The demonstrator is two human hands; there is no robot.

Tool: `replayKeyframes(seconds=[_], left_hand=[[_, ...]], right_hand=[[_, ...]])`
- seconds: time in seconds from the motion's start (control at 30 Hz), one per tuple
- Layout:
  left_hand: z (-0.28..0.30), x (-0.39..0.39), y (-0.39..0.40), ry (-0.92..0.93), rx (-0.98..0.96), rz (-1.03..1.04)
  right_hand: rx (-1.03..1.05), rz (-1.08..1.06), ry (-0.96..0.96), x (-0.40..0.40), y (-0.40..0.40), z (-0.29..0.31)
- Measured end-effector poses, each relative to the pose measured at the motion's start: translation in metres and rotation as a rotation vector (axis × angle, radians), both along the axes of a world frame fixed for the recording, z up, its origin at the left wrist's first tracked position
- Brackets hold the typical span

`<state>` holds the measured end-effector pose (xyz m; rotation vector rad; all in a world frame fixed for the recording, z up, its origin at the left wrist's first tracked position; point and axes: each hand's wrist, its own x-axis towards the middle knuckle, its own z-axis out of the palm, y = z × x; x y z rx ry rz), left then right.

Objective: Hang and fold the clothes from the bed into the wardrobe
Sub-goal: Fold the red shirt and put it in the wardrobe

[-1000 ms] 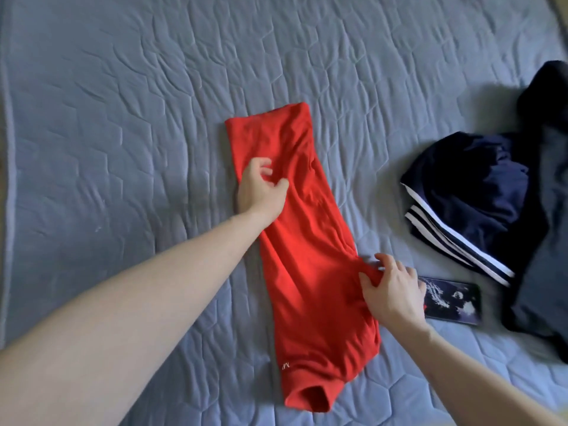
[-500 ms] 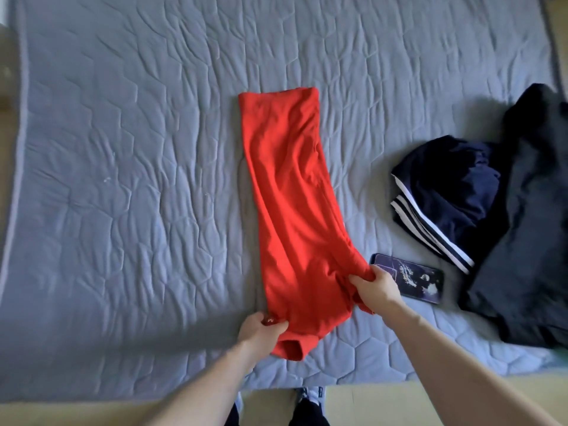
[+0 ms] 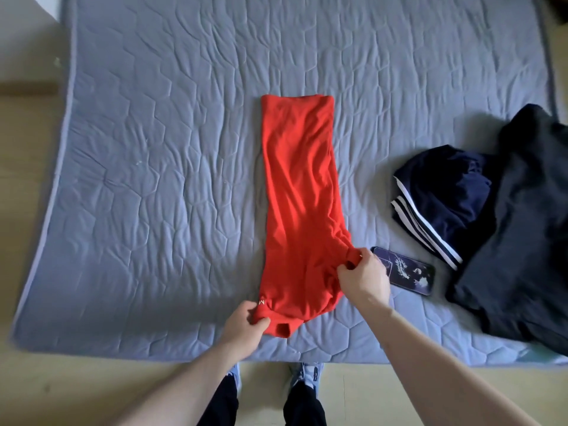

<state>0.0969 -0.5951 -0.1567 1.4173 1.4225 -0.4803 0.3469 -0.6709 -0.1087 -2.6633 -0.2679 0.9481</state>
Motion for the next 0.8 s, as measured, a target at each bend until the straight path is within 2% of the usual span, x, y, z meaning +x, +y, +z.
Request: replayKeyframes(seconds=[0.13,0.23,0.3,0.37,0.43,0.5,0.6,0.7,0.8], left_hand=[[-0.004,-0.006,0.003,-0.031,-0.022,0.006],[-0.008,-0.009,0.005,-0.08,-0.054,0.019],[-0.01,-0.008,0.006,-0.108,-0.068,0.032],[-0.013,-0.007,0.011,-0.114,-0.074,0.073],[-0.016,-0.006,0.015,-0.122,-0.099,0.209],[-0.022,-0.006,0.019,-0.137,-0.122,0.295],[-0.028,-0.005,0.018,-0.168,-0.171,0.258],[-0.03,-0.002,0.015,-0.186,-0.2,0.223],[-0.029,-0.003,0.012,-0.176,-0.184,0.21]], right_hand=[[0.052,0.135,0.081,-0.029,0.034,0.004],[0.077,0.288,0.232,-0.053,0.053,-0.003],[0.087,0.314,0.328,-0.065,0.057,-0.008],[0.153,0.193,0.258,-0.072,0.049,-0.013],[0.212,0.008,0.091,-0.076,0.032,-0.02],[0.203,-0.162,0.001,-0.076,0.013,-0.032],[0.075,-0.411,0.225,-0.071,-0.004,-0.052],[0.013,-0.453,0.482,-0.07,-0.003,-0.062],[0.01,-0.478,0.486,-0.071,-0.003,-0.073]])
